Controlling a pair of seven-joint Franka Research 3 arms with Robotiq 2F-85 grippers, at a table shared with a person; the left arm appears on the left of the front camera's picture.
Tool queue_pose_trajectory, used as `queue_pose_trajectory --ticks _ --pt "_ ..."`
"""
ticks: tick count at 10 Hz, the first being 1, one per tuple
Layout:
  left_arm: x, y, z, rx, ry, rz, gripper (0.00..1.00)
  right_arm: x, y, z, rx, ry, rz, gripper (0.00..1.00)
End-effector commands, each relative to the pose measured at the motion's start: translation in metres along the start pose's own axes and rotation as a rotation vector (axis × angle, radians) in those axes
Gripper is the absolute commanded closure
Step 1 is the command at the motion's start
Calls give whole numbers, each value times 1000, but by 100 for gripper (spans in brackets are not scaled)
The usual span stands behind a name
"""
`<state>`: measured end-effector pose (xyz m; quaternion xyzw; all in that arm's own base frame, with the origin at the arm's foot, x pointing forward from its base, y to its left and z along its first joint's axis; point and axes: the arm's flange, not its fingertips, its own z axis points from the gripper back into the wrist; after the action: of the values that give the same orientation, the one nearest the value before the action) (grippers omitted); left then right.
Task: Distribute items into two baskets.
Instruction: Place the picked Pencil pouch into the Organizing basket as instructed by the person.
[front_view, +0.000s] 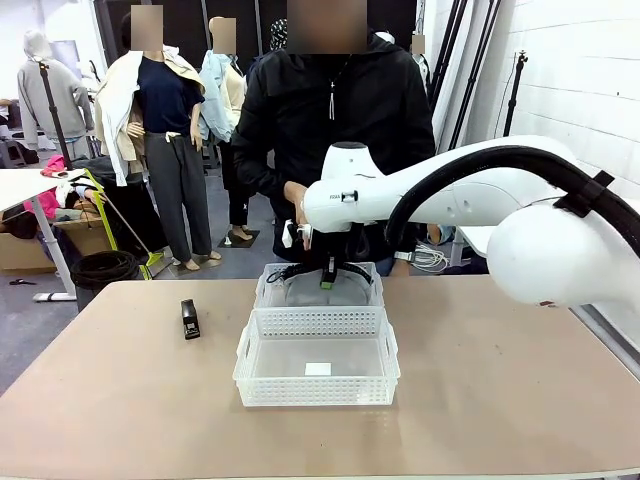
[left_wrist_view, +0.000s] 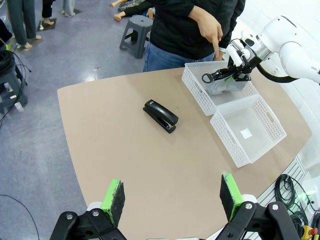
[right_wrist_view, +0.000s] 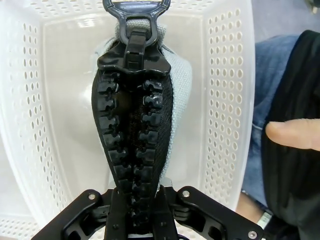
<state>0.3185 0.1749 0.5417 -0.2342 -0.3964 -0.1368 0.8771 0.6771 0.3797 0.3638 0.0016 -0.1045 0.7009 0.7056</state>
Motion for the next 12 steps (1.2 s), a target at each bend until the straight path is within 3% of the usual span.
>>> queue_pose_trajectory --ticks 1,6,7,11,12 --pt "0 1 0 -6 -16 3 0 9 -5 -3 -13 12 -31 100" --pt "0 1 0 -6 -16 3 0 8 -4 -7 5 14 -34 100" --pt "0 1 0 -6 -16 3 0 8 -3 -6 20 14 -32 87" --pt "0 1 0 -6 -16 3 0 7 -2 3 46 4 -43 7" --pt "0 1 0 -6 -16 3 0 6 -1 11 49 6 -46 0"
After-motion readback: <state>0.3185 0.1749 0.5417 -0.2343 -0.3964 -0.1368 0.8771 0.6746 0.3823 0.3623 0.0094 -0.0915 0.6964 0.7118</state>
